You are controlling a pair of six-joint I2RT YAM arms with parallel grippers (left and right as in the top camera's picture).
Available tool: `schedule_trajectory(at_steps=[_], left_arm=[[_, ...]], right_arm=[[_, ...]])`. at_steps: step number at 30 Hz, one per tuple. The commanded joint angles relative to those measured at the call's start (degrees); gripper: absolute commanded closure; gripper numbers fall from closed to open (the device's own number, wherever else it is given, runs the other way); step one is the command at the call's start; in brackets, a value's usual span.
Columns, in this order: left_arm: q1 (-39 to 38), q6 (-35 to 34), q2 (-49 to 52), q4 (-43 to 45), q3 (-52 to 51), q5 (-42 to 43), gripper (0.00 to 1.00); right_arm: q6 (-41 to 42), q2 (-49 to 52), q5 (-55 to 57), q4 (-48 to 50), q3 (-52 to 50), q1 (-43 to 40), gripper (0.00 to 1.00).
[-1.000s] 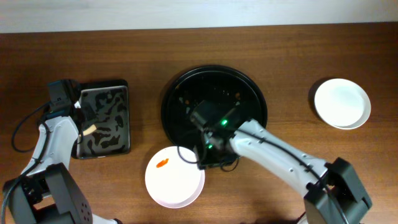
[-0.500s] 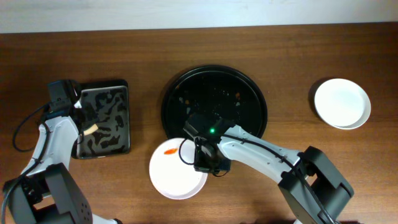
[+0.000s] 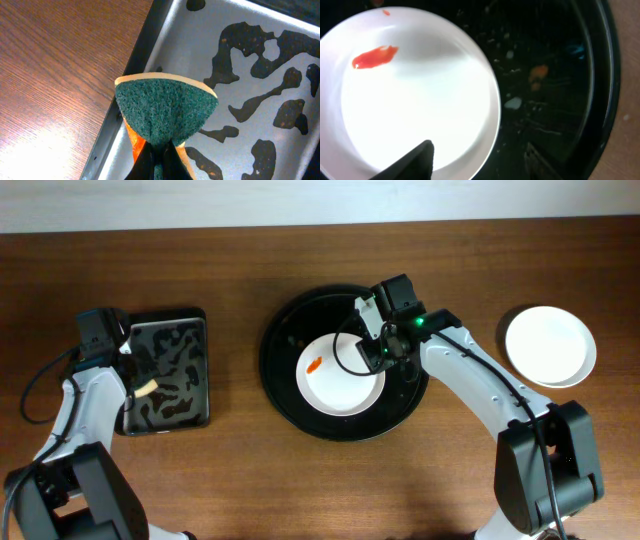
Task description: Clean dirty plates on tray and stack at the side
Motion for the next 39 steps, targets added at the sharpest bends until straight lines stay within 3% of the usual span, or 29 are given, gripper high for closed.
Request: schedule_trajectory(at_steps=[1, 3, 4, 6, 10, 11, 14, 15, 18, 22, 26, 27, 30, 32, 34, 39], left_arm=[[0.15, 0.11, 0.04, 0.04, -0.22, 1.11, 1.00], [0.15, 0.13, 0.04, 0.04, -0.22, 2.21, 1.00], [0.15, 0.13, 0.04, 0.07, -0.24, 3.23, 1.00], [0.11, 0.13, 0.04, 0.04, -0.24, 3.65, 1.00], [0.11, 0.13, 0.04, 0.04, -0.24, 3.65, 1.00], [0.11, 0.13, 0.04, 0.04, -0.24, 3.65, 1.00], [0.09, 0.17, 0.04, 0.07, -0.24, 5.84, 1.00], [0.09, 0.17, 0.04, 0.04, -0.24, 5.86, 1.00], [0.09, 0.33, 0.04, 0.00, -0.24, 5.86, 1.00], [-0.13, 0.35, 0.04, -0.96, -0.22, 5.88, 1.00], [-0.28, 2.10, 0.04, -1.22, -0.24, 12.31, 1.00], [-0.28, 3.48, 0.04, -1.22, -0.24, 13.99, 1.00], [-0.28, 6.78, 0.04, -1.51, -0.24, 18.93, 0.99], [-0.63, 7.23, 0.04, -2.38, -0.24, 18.93, 0.99], [-1.75, 8.00, 0.04, -2.36, -0.22, 18.88, 0.99], [-3.28, 8.04, 0.04, -2.10, -0.22, 17.86, 0.88]], right_arm=[[17.99, -1.31, 1.75, -3.41, 1.31, 0.13, 0.39], [41.86, -1.25, -4.68, -12.15, 0.85, 0.35, 0.41], [47.43, -1.18, -7.96, -12.92, -0.28, 1.01, 0.42], [54.36, -0.98, -8.81, -10.27, -4.46, 3.58, 0.50], [64.61, 0.39, -4.70, -0.66, -13.60, 5.03, 0.57], [63.71, 0.57, -3.15, -0.35, -13.86, 4.37, 0.62], [49.22, 0.37, -3.15, 4.90, -12.79, 2.60, 0.80], [46.29, 0.22, -3.34, 4.20, -12.07, 2.10, 0.72], [34.71, -1.62, -2.38, -2.60, -6.05, 1.70, 0.62], [34.16, -1.70, -3.61, -10.84, -3.87, -2.05, 0.61], [38.27, 3.43, -3.32, -7.21, -5.27, -2.40, 0.62], [39.78, 4.79, -3.39, -6.71, -5.27, -2.40, 0.71], [39.71, 5.31, -3.30, -6.91, -5.29, -2.40, 0.75], [39.71, 5.35, -0.11, -6.16, -5.29, -2.40, 0.84], [34.62, 5.35, 1.81, -3.23, -5.25, -2.45, 0.92], [21.42, 4.59, 1.84, -8.31, 0.94, -2.45, 0.92]])
